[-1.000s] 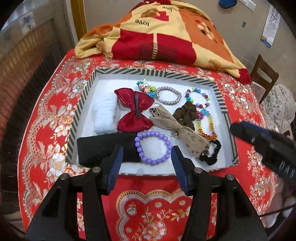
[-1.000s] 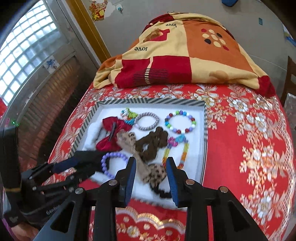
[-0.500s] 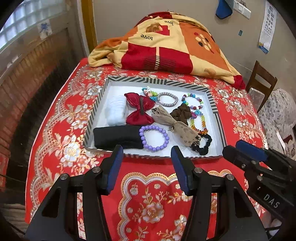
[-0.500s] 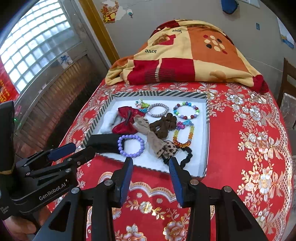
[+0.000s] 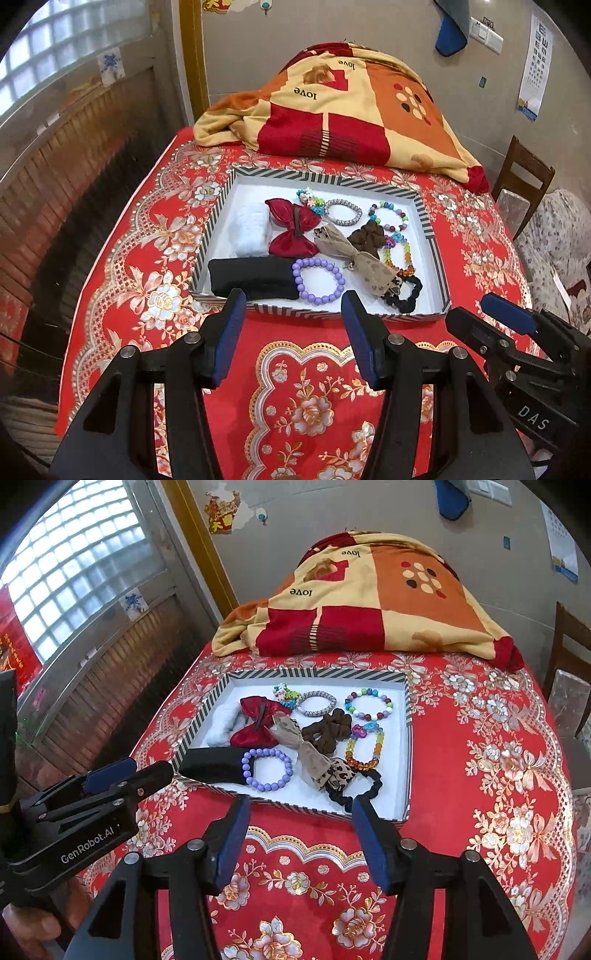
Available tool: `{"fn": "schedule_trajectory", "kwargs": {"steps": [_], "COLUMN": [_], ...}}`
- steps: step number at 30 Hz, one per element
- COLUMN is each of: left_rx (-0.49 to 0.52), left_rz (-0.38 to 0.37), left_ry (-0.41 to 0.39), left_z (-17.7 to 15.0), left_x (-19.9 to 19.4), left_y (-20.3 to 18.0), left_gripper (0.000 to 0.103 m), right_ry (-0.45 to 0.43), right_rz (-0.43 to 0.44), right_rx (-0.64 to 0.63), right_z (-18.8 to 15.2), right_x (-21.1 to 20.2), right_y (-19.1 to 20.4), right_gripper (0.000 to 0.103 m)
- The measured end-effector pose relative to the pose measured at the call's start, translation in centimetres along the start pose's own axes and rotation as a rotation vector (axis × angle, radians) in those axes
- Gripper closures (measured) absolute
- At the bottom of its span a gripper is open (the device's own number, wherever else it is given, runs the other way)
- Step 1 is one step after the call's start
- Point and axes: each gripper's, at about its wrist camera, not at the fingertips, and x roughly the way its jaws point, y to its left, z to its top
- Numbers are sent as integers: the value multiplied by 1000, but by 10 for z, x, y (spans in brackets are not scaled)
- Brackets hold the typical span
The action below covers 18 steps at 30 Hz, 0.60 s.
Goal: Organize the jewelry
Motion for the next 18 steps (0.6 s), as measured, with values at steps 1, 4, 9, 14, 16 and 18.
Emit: {"fn": "schedule_trajectory", "kwargs": {"steps": [1, 4, 9, 14, 16, 18], "left_rx": [1, 11, 16, 19, 18, 17], "left_rz": [2, 13, 19, 28, 30, 33], "left_ry": [-4, -13, -16, -18, -18, -16], "left_z": [1, 1, 3, 4, 5, 6], "left_x": [-1, -3, -4, -4, -3, -2], "left_y": [0, -2, -4, -3, -3, -2], "left_gripper": [50, 50, 50, 50, 50, 50], "right_ry": [-2, -5, -1, -3, -3, -2], "right_rz": [-4, -7, -12, -13, -13, -16], "right_rx": [-1, 0, -2, -1, 0, -3], "right_z": [0, 1, 2, 2, 2, 2], "right_x": [0, -1, 0, 0, 0, 1], "right_y": [0, -1, -2, -2, -3, -4], "right_gripper": [48, 48, 48, 48, 48, 47]}}
